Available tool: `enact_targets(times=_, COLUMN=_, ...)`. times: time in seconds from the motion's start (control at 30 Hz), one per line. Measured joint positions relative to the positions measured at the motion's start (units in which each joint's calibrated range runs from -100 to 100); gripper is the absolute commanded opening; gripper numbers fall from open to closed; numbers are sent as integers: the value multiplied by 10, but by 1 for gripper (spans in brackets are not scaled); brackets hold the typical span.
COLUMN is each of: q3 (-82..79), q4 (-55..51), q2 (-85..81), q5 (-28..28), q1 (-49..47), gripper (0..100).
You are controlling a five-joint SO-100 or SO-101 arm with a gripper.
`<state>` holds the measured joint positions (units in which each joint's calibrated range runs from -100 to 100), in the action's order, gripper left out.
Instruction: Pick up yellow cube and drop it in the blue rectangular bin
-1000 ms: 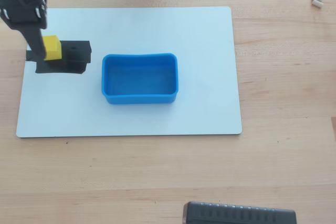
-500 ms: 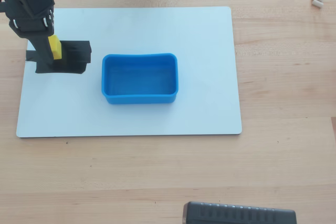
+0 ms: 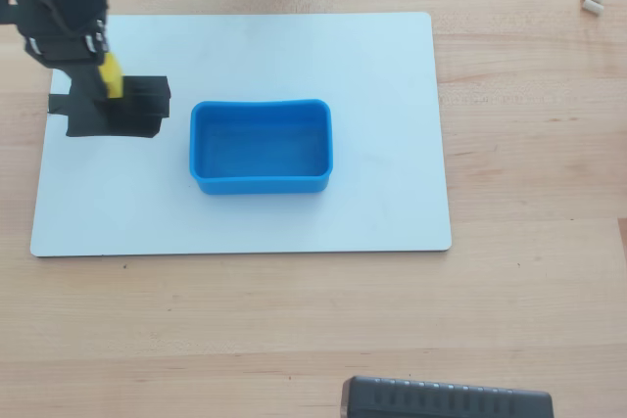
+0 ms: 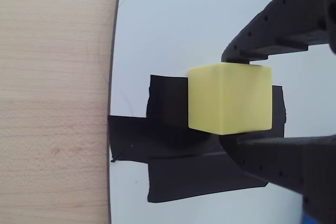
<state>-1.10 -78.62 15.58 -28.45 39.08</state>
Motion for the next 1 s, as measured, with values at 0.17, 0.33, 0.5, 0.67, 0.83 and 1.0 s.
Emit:
enact_targets(times=0.17, q3=14, q4=-76, q2=-1, q5=39, q1=-29, gripper=16)
enact_targets(times=0.33, q3=26, q4=-135, q2=-40, q5=60, q1=-57, gripper=16)
enact_targets(times=0.5, q3=32, q4=-185, q2=-121, q5=81, q1=-107, gripper=16)
enact_targets(times=0.67, q3=38, q4=-209, q2=-197, q5=114, q1=-178, gripper=16)
enact_targets(times=0.83, q3=38, q4=-208, q2=-241, q5=149, q1=-258, gripper=15)
enact_targets(times=1.0, q3=37, q4=-178, q2=-269, q5=183, q1=-330, gripper=15)
